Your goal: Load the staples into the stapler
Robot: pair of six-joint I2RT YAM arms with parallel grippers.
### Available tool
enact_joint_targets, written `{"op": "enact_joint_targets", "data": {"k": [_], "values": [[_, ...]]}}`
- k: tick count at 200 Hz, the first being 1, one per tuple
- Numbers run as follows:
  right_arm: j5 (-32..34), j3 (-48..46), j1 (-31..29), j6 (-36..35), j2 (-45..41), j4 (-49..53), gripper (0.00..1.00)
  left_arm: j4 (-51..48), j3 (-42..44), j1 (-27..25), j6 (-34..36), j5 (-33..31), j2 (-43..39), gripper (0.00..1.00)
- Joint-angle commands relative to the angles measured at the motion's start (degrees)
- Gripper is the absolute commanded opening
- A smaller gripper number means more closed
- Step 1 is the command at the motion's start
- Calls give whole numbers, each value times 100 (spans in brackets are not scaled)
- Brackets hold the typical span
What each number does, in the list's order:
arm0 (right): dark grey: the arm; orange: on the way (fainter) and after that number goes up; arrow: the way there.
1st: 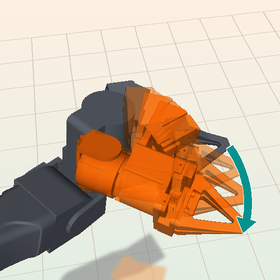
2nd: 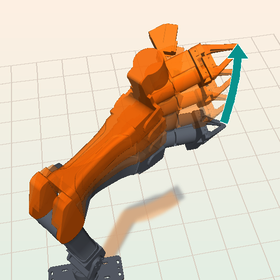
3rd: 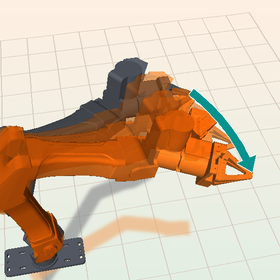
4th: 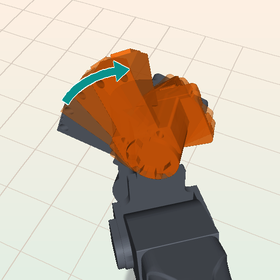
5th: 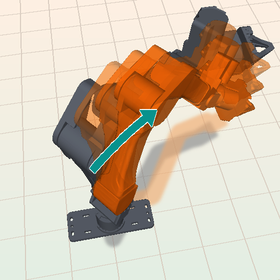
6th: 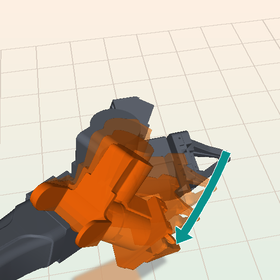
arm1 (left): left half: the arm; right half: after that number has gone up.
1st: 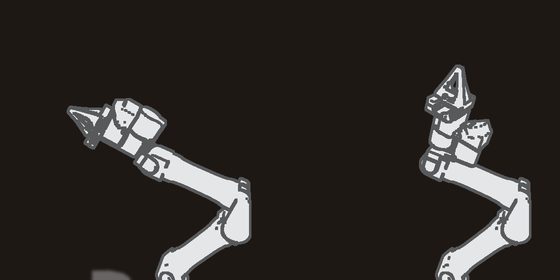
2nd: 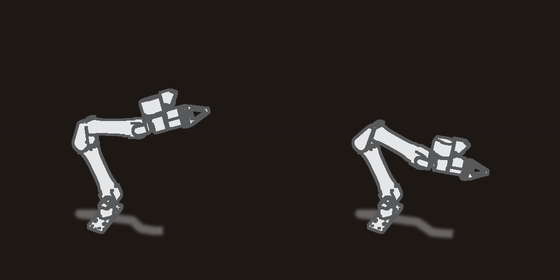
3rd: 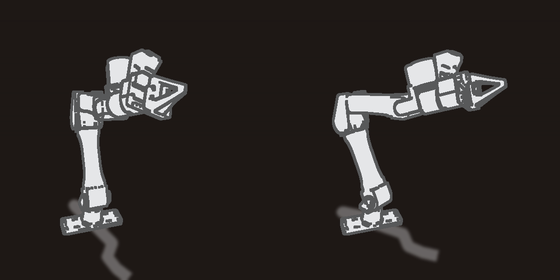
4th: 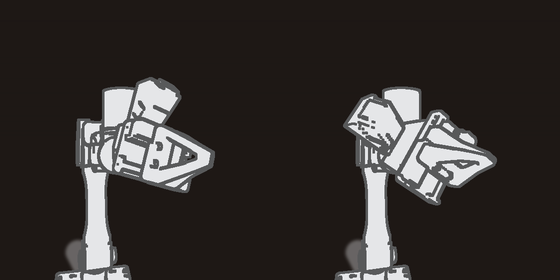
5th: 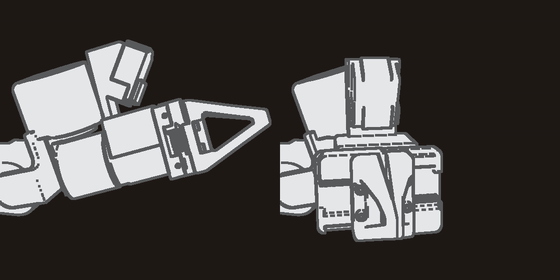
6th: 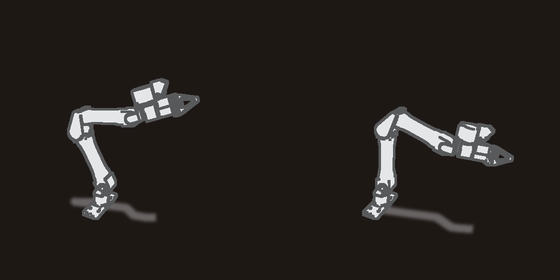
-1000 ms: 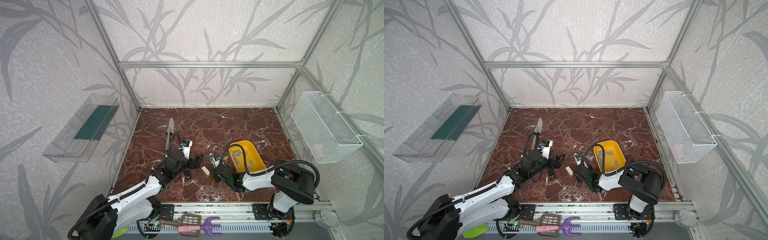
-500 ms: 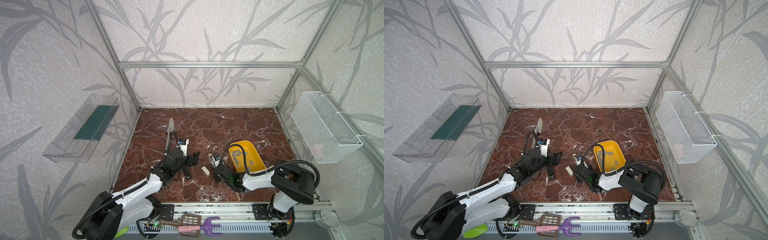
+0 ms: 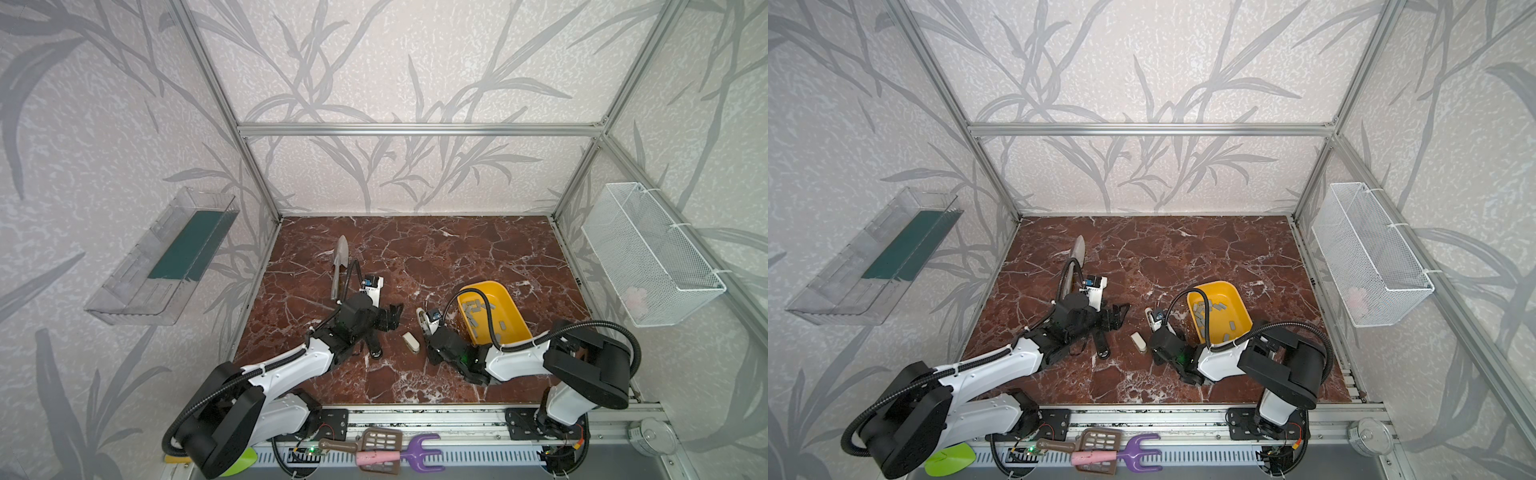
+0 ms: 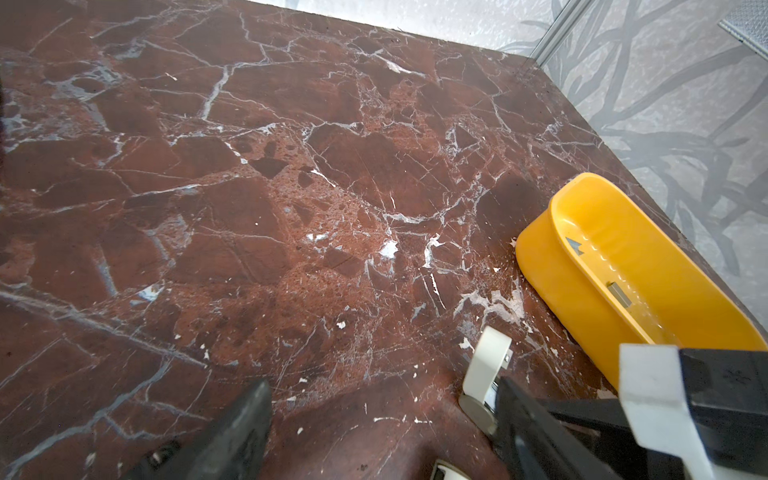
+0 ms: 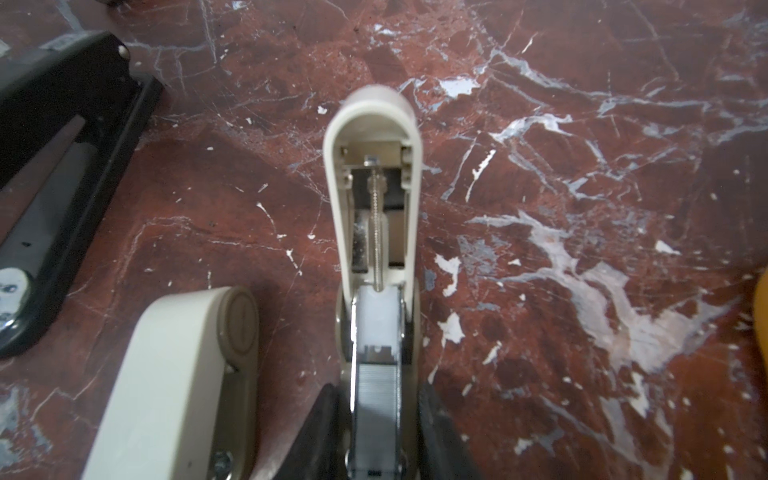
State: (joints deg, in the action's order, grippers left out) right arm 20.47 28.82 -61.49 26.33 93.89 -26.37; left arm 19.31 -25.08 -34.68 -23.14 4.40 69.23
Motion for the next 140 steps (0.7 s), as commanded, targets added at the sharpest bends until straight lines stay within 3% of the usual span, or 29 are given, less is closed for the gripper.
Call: {"op": "enact_joint_targets", "data": {"k": [1,61,140], "values": [[-152,-221,-3,-96,-90,231,24,222,-297,34,34,456,236,79],[-50,-359,-7,-18,67,-122,22,745,-755,31,-133,1577,1466,60],[-99,-377,3,9,96,-261,21,1401,-802,6,-300,2324,2077,50]]}}
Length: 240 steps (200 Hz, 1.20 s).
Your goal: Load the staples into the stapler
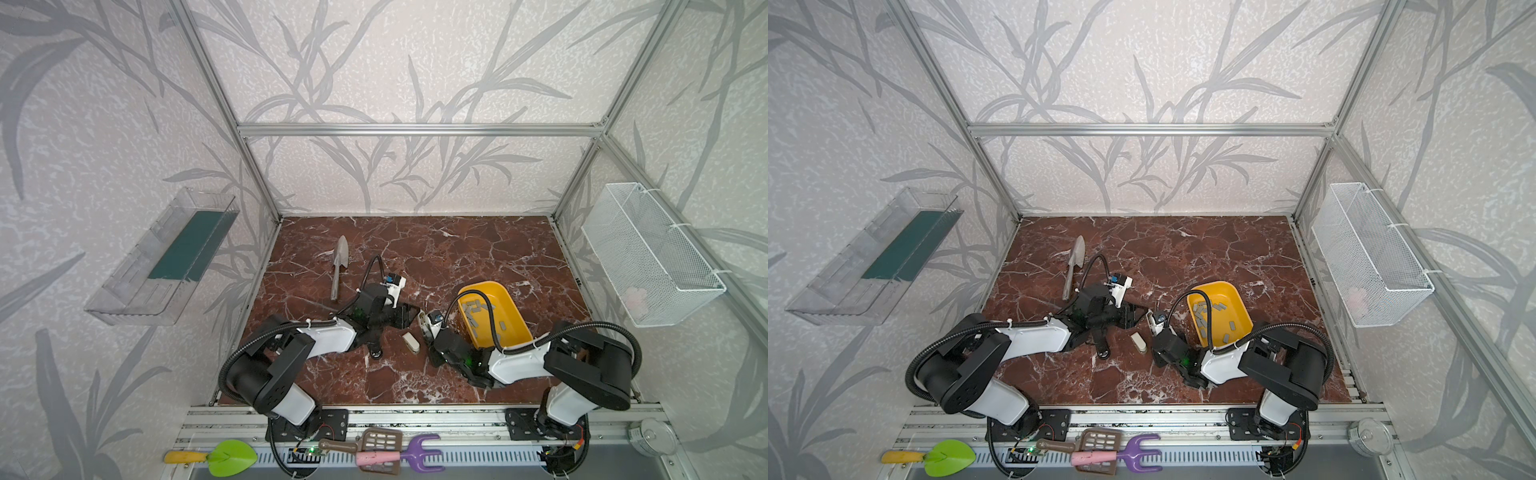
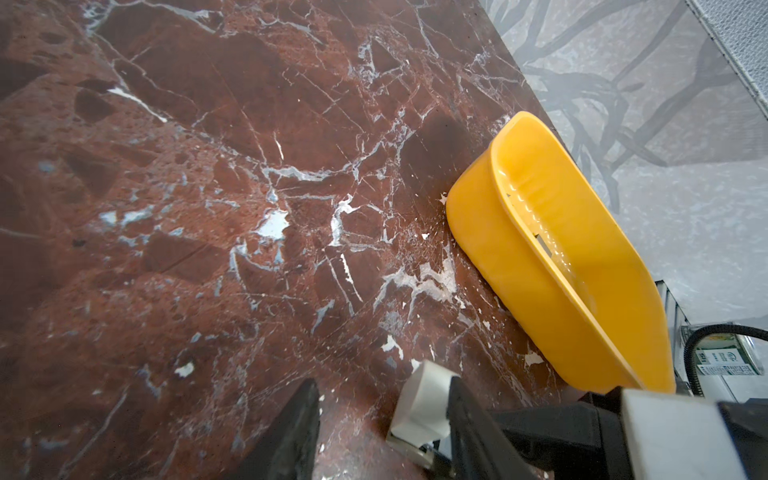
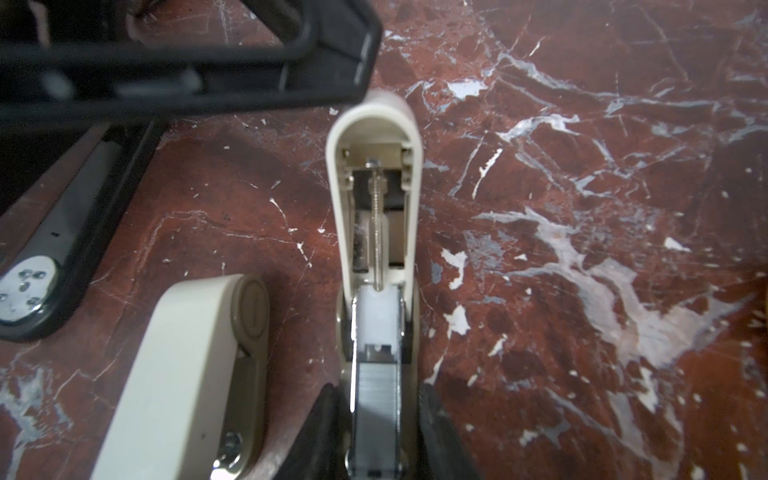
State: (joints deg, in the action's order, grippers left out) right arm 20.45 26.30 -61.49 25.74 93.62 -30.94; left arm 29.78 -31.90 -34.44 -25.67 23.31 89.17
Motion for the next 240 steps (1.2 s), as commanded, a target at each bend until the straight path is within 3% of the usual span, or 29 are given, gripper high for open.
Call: {"op": "enact_joint_targets", "data": {"k": [1,132,168,240], "values": [[-99,-126,0,61,130,190,21,362,-117,-23,-45,444,83,50],[-67,-152,6,61,97,73,21,786,465,-574,612,955,-195,36],[-23,-141,15,-15,11,97,22,648,535,-744,909,767,-268,35],[25,-216,15,-145,-458,210,40,479,536,-763,1055,482,-198,34]]}}
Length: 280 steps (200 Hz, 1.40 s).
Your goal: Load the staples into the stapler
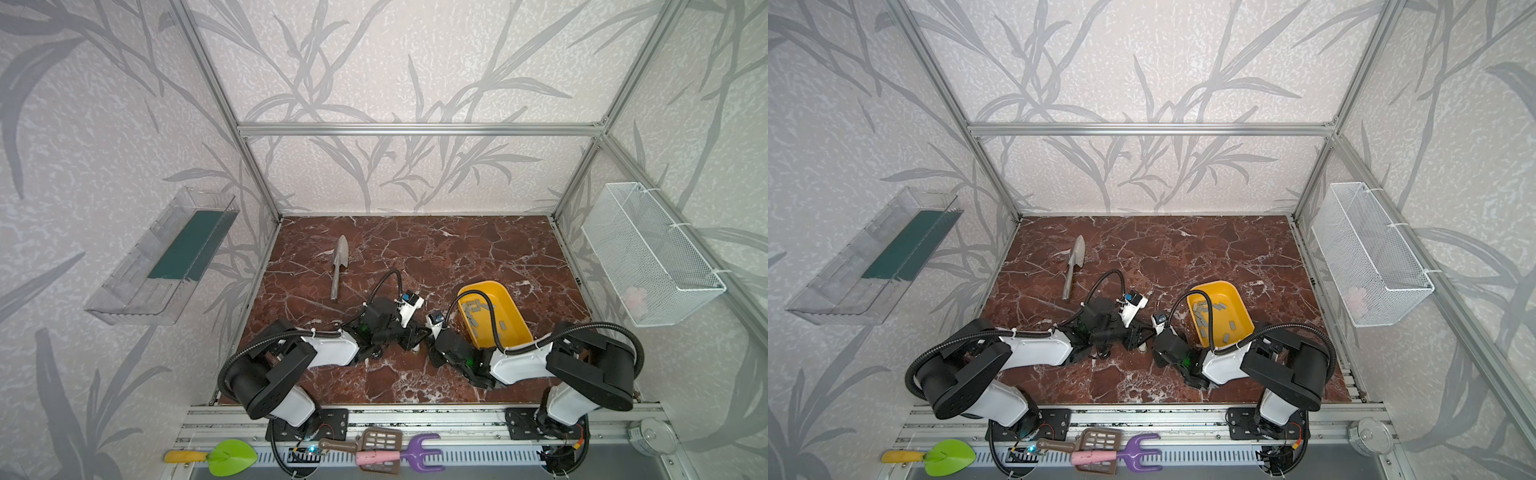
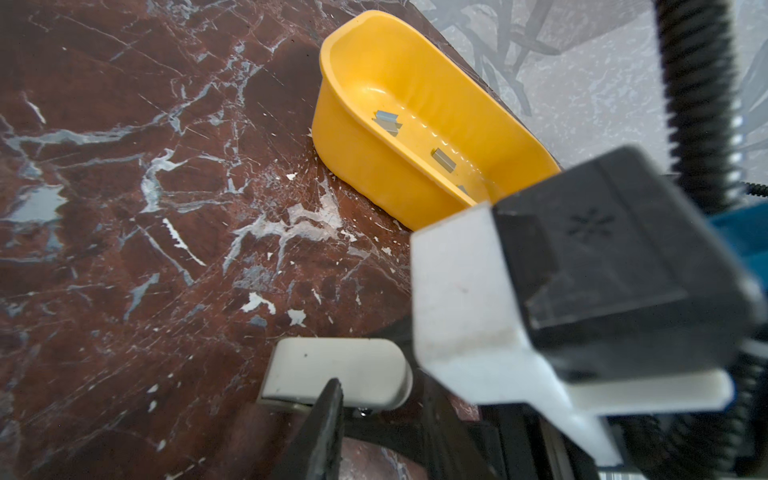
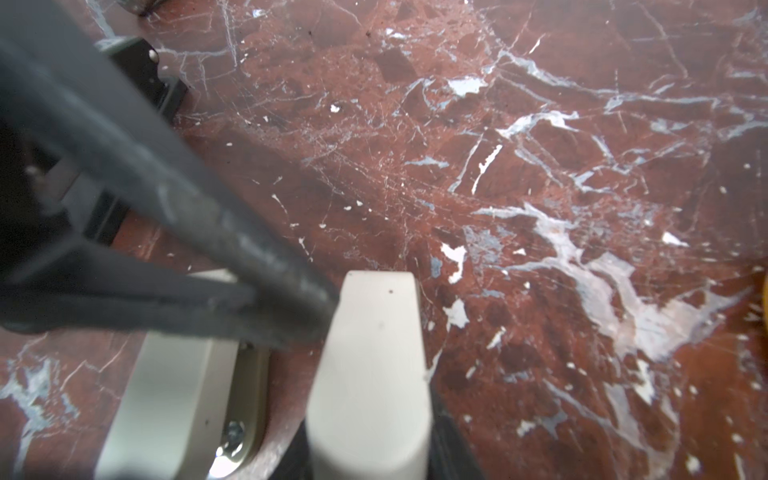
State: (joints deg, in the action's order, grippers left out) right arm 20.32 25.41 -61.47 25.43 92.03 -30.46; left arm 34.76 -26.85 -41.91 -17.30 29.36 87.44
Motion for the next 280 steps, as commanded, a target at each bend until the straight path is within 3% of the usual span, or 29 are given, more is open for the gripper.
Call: {"op": "enact_joint_targets", "data": {"k": [1,41,77,123,162,185,280], "values": [[40,-134,12,-120,-312,158,40,-21,31,-13,218,-124,-25,34],[30,-236,11,-209,-874,374,54,-56,13,-19,200,-179,-78,34],[6,-423,5,-300,-1494,521,55,-35,21,-19,184,-209,-91,33],[73,-506,12,-395,-2343,951,41,-54,4,-26,157,-232,-113,32],[131,-281,32,-486,-2410,1194,27,44,61,-19,105,-248,-131,27],[149,-178,80,-464,-2288,1201,25,-29,44,-21,128,-275,-159,20],[-120,230,235,-407,-1826,1314,22,-60,67,-20,144,-304,-251,16]]}}
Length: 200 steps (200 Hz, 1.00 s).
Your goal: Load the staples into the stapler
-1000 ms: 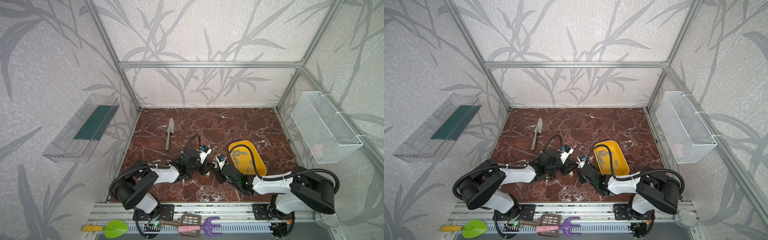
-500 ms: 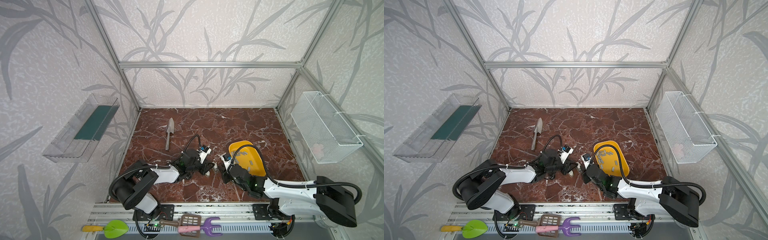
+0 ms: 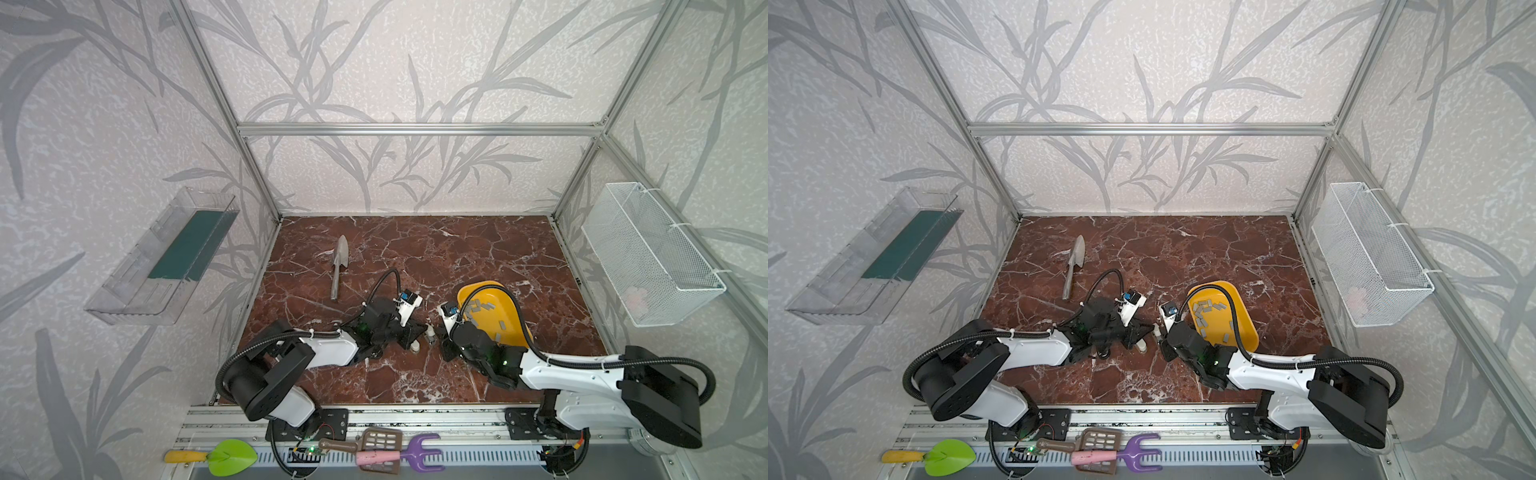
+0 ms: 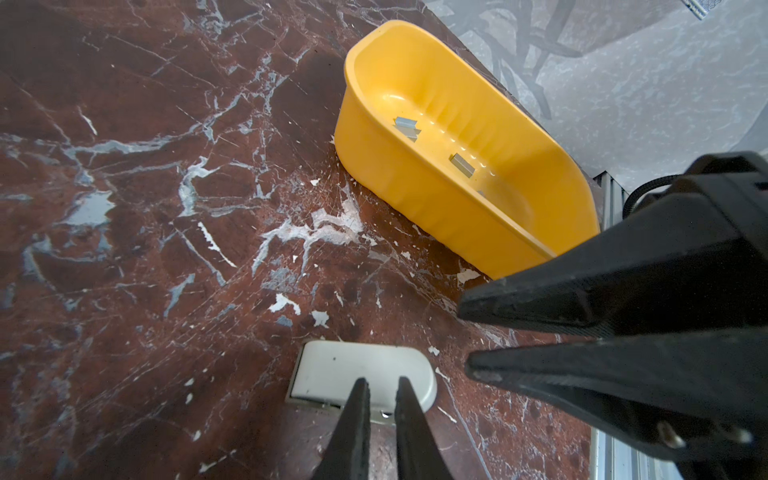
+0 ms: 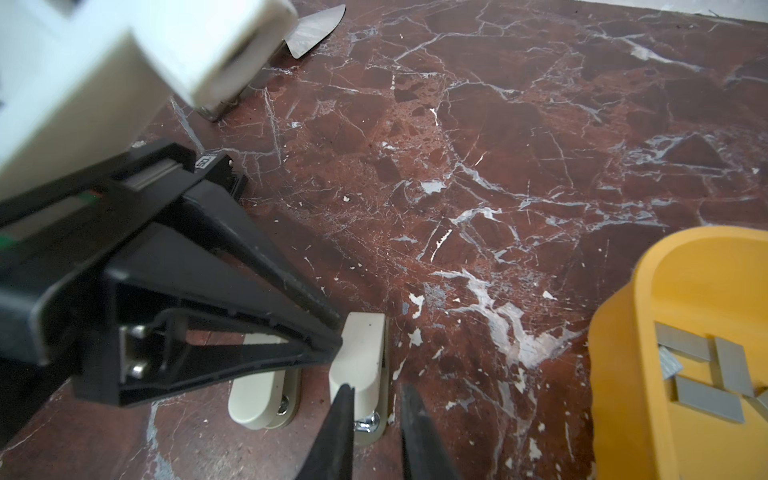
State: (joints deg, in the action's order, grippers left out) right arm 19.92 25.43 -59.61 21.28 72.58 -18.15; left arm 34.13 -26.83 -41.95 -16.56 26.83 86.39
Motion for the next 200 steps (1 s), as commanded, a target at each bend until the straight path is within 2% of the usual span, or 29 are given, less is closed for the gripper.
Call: {"op": "enact_joint_targets", "data": {"k": [1,60,116,200], "values": [[-87,231,48,8,118,84,22,0,64,-15,72,-48,-148,16],[-221,504,49,25,467,144,21,-11,47,-16,117,-63,-129,15],[-259,595,46,96,1022,-25,19,-303,-86,-15,183,-340,-114,14],[-307,465,51,215,1212,-99,18,-349,-206,-21,241,-381,37,13]]}}
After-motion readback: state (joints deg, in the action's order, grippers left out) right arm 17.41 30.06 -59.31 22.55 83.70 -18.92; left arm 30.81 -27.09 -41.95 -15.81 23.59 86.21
